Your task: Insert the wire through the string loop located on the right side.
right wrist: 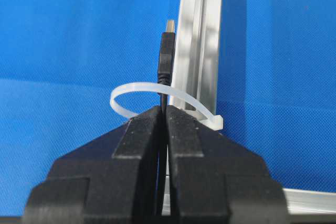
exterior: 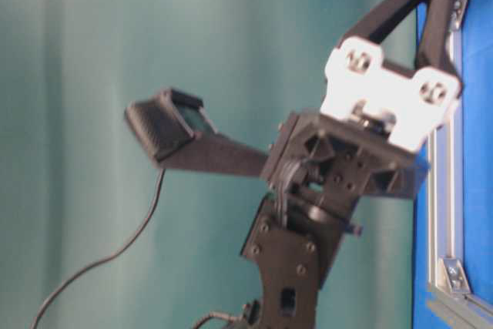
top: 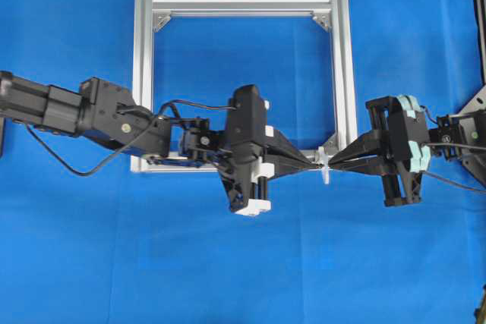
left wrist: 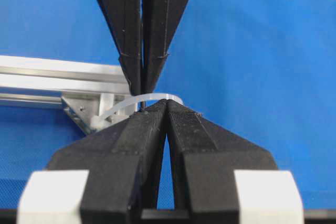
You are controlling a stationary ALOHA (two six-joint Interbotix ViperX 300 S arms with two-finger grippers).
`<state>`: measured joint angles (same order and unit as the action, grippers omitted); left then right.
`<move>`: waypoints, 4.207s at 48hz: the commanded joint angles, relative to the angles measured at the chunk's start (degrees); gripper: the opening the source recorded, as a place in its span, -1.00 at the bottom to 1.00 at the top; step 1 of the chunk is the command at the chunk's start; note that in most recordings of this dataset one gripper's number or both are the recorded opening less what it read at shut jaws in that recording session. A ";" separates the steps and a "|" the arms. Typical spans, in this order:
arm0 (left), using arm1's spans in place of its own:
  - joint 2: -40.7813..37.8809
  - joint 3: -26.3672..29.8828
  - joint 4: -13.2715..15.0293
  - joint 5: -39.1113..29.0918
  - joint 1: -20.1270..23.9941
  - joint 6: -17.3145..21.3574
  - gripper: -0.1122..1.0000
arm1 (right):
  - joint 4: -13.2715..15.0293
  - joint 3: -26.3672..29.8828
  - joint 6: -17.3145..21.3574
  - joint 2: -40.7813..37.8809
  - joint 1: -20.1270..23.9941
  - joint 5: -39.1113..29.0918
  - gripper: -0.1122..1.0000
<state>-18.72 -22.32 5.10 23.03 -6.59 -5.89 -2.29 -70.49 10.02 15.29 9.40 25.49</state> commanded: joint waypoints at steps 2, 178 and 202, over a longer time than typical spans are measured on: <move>0.88 1.67 -0.18 -0.26 0.00 0.26 -0.80 | 0.09 1.05 0.00 0.26 -0.09 0.70 -0.87; 8.96 -14.85 -0.35 1.93 -1.05 0.79 -0.66 | 0.97 1.14 0.53 0.26 -0.09 -1.41 0.91; 29.27 -43.24 -0.35 8.61 -2.55 0.18 -0.66 | 0.97 1.41 0.53 0.26 -0.09 -1.41 0.91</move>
<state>6.59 -62.84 4.92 30.76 -8.61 -5.80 -1.23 -70.14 10.46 15.29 9.32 23.82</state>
